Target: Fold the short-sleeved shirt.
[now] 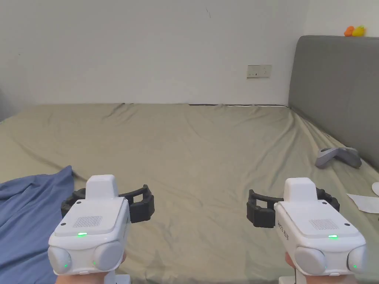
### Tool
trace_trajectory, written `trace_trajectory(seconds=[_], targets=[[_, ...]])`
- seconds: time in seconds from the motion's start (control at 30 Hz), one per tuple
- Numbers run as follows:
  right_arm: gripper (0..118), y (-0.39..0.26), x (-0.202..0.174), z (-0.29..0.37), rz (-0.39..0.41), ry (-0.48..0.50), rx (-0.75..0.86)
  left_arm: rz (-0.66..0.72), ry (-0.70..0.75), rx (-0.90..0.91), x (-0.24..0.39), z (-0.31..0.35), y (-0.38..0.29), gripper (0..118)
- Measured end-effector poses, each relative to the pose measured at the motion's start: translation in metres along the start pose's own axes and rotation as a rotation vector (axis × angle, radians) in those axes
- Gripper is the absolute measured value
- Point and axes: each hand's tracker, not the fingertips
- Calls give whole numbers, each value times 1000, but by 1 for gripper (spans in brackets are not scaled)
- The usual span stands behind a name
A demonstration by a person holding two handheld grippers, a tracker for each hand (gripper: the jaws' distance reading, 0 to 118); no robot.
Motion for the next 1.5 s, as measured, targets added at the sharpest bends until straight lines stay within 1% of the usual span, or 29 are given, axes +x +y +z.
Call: trace_trajectory(seconds=[0.1, 0.13, 0.17, 0.2, 0.27, 0.3, 0.37, 0.4, 0.43, 0.47, 0.5, 0.53, 0.57, 0.6, 0.63, 0.67, 0.7, 0.73, 0.8, 0.83, 0.87, 0.9, 0.93, 1.03, 1.07, 1.17, 1.27, 1.3, 1.5], targets=[[118, 2, -2, 0, 90, -42, 14, -26, -8, 0, 0, -2, 2, 118], [118, 2, -6, 1, 154, -70, 24, -90, -2, 24, 1, -1, 3, 118], [118, 1, -11, 2, 254, -101, 45, -162, 11, 53, 5, 0, 3, 118], [118, -2, -22, 4, 443, -118, 88, -283, 36, 87, 11, 1, 1, 118], [118, -19, -51, 11, 937, -139, 227, -634, 99, 155, 29, 3, -12, 118], [118, -38, -68, 14, 1274, -137, 325, -893, 95, 163, 38, 3, -26, 118], [118, -85, -79, 13, 1847, -184, 391, -1425, 165, 286, 47, 4, -65, 117], [118, -104, -79, 11, 2090, -221, 438, -1683, 191, 388, 44, 5, -89, 117], [118, -110, -80, 11, 2072, -204, 424, -1849, 206, 433, 42, 4, -106, 117], [118, -104, -87, 11, 1963, -162, 376, -1896, 211, 412, 42, 5, -117, 117], [118, -91, -95, 13, 1723, -91, 296, -1824, 138, 328, 45, 8, -120, 117], [118, -77, -97, 11, 1557, -60, 236, -1741, 51, 244, 49, 11, -119, 117], [118, -65, -91, 9, 1461, -64, 200, -1622, -2, 188, 51, 11, -113, 117], [118, -53, -84, 8, 1335, -79, 178, -1440, -30, 141, 50, 11, -98, 117], [118, -39, -75, 8, 1166, -84, 165, -1178, -103, 69, 48, 12, -75, 117], [118, -23, -62, 8, 957, -91, 163, -903, -171, 6, 41, 13, -51, 117], [118, -8, -42, 8, 715, -50, 124, -602, -229, -4, 29, 13, -27, 117], [118, 6, -14, 10, 413, 61, 112, -301, -249, 27, 9, 13, -5, 117], [118, 10, 24, 6, -11, 196, 71, 68, -187, 29, -12, 9, 18, 117], [118, 10, 37, 1, -235, 194, -13, 177, -134, 18, -22, 6, 24, 118], [118, 3, 45, -5, -336, 146, -177, 265, -92, 24, -29, 4, 27, 118], [118, 4, 48, -5, -321, 159, -88, 329, -46, 38, -36, 2, 26, 118], [118, 3, 50, -5, -284, 121, -51, 329, -16, 70, -40, -1, 20, 118], [118, 4, 41, -2, -162, 70, -16, 118, -29, -13, -39, -7, 11, 118], [118, 4, 39, -2, -140, 74, -6, 89, -44, -24, -38, -7, 9, 118], [118, 7, 29, 1, -130, 80, 6, 128, -58, 8, -31, 0, 8, 118], [118, 9, 21, 2, -109, -32, 22, 251, -154, 3, -30, 1, 12, 118], [118, 10, 19, 3, -118, -34, 51, 286, -166, -3, -30, 1, 13, 118], [118, 11, 14, 3, -123, -13, 25, 134, -60, 44, -22, 1, 9, 118]])
